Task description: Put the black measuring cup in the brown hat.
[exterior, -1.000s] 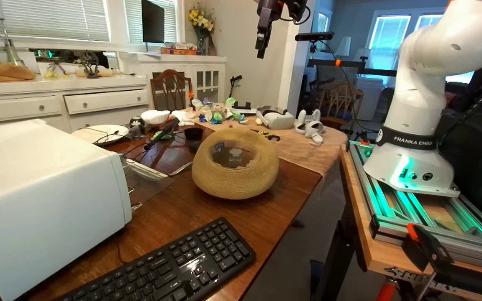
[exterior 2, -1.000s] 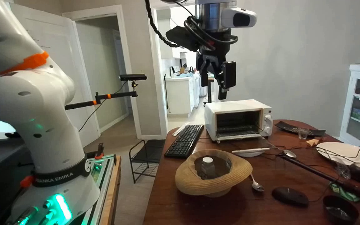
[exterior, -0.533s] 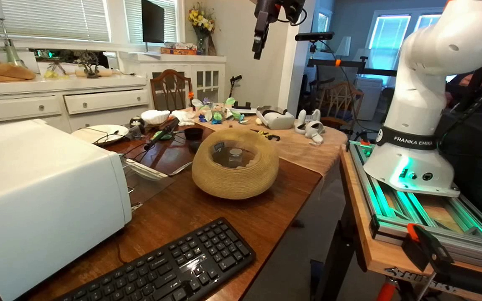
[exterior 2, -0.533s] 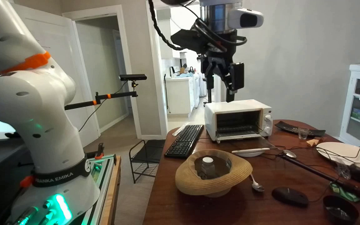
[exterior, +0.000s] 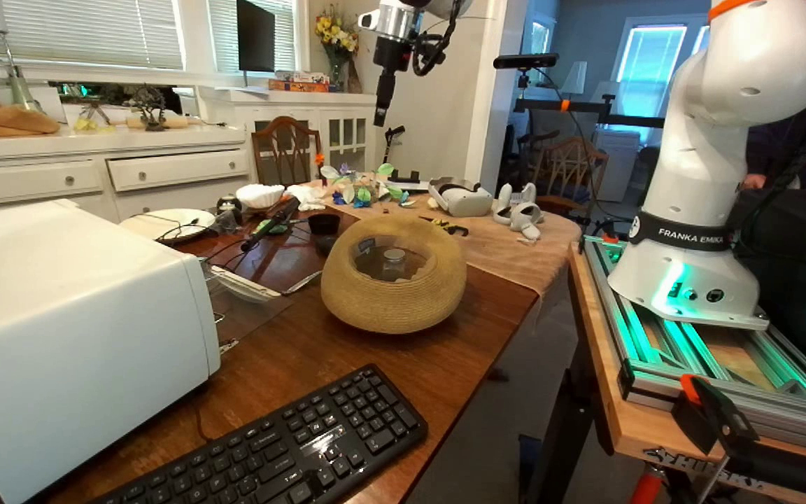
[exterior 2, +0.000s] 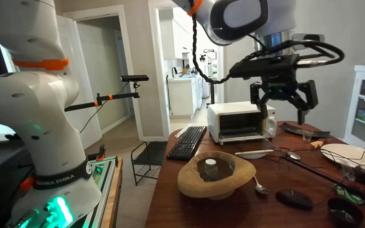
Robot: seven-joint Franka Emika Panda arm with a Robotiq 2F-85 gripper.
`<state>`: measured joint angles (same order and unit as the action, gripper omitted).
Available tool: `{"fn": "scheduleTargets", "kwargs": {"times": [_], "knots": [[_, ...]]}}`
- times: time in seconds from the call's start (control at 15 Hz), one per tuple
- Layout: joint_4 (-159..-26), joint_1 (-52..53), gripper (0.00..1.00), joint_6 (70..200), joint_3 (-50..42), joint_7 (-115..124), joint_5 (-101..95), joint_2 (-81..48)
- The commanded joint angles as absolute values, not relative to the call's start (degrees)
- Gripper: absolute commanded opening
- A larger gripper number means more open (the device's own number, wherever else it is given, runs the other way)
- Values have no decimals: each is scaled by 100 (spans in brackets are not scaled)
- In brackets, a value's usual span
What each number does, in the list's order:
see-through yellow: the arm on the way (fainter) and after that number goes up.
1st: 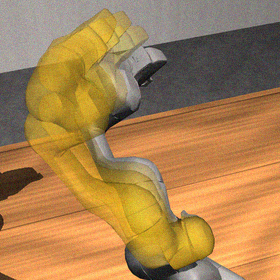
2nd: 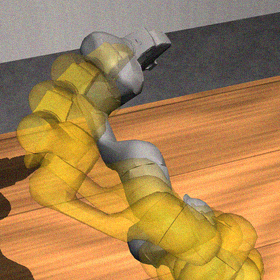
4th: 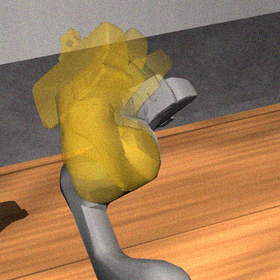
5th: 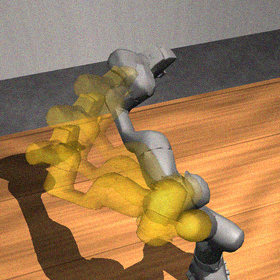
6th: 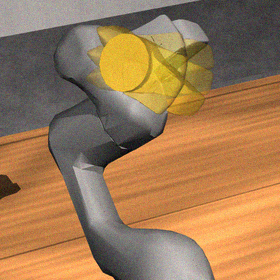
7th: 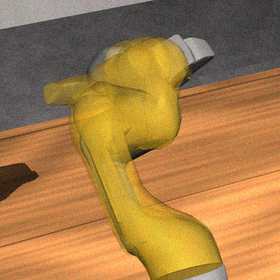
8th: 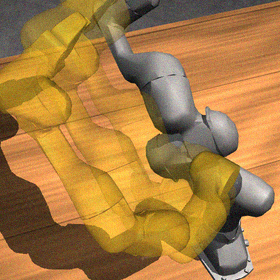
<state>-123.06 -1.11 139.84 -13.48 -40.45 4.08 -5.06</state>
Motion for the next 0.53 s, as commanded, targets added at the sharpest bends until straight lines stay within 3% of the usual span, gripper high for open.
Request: {"fn": "scheduleTargets", "kwargs": {"times": [0.0,0.27,0.33,0.47], "knots": [[-11167,-389,100,15005,-1017,-3754,-424,-1963],[-10071,-305,100,16409,-1341,-2672,-1620,-3341],[-10760,-553,100,16055,-925,-3009,-1416,-2637],[-10570,-623,100,16154,-878,-2865,-1531,-2912]]}}
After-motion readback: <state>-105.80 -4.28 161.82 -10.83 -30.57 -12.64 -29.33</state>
